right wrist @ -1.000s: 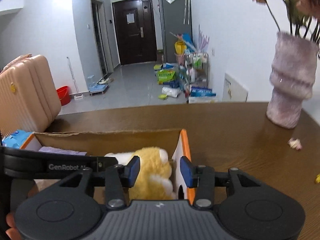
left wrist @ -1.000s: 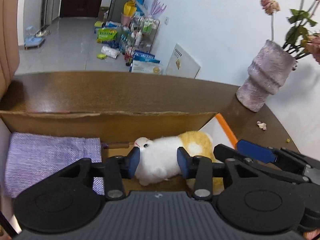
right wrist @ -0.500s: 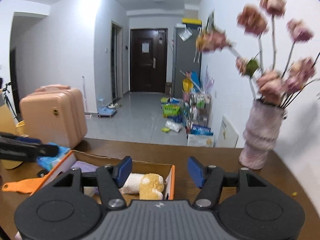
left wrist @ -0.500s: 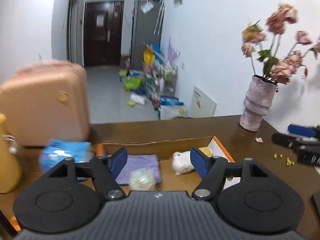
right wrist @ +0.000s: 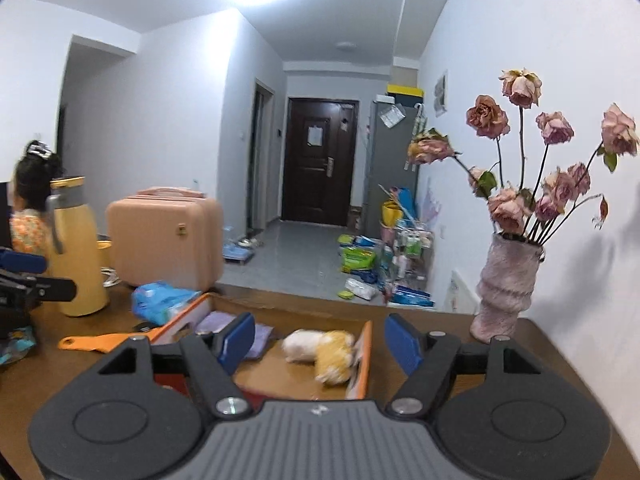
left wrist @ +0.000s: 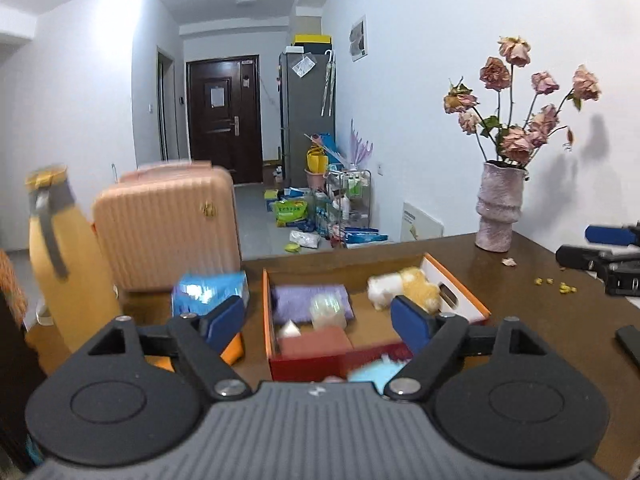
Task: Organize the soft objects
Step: 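Withdraw both tools from the box back toward the pile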
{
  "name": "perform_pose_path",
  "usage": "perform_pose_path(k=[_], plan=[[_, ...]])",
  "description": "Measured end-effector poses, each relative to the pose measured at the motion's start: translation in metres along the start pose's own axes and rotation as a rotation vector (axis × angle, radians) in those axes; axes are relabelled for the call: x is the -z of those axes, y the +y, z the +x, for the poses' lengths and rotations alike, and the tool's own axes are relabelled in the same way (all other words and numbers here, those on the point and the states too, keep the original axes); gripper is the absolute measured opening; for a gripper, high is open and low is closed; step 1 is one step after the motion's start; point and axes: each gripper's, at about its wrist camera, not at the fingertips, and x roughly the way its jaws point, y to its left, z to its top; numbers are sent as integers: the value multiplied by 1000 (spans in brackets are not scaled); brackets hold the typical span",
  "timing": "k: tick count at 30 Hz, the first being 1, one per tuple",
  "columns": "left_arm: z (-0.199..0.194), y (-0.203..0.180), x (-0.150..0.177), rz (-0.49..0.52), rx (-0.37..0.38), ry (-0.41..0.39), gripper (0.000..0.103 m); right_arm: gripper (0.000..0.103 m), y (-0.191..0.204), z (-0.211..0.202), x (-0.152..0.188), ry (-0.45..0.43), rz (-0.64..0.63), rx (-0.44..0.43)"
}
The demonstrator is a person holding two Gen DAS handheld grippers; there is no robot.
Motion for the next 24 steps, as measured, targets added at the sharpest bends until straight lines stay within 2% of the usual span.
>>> perform_pose_path(k=[5,7,10,13,15,18,20,24], plan=[[-40,2,68,-9,-33,-17,84,71,28,-42,60,-6,-28,-16],[-61,1,96,-19,-28,-26,84,75,37,-60,87,5,-30,-20],[-95,2,137,-57,-16,-45,90,78,50,-87,124,28,-27,-29],[-116,0,173,-78,12,-4,92,78,64,-114,159,66,-5,-47],[-126,-4,192,-84,3,27,92,78,71,-130,179,90,23,-65],[-142,-4,211,-57,19,32,92,79,85,-152,207,101,83,-97],[-144,-1,212,-40,21,35,93,79,95,-160,219,111,68,-123],[-141,3,209,-37,-12,30,93,79,106,-156,222,134,43,-110]])
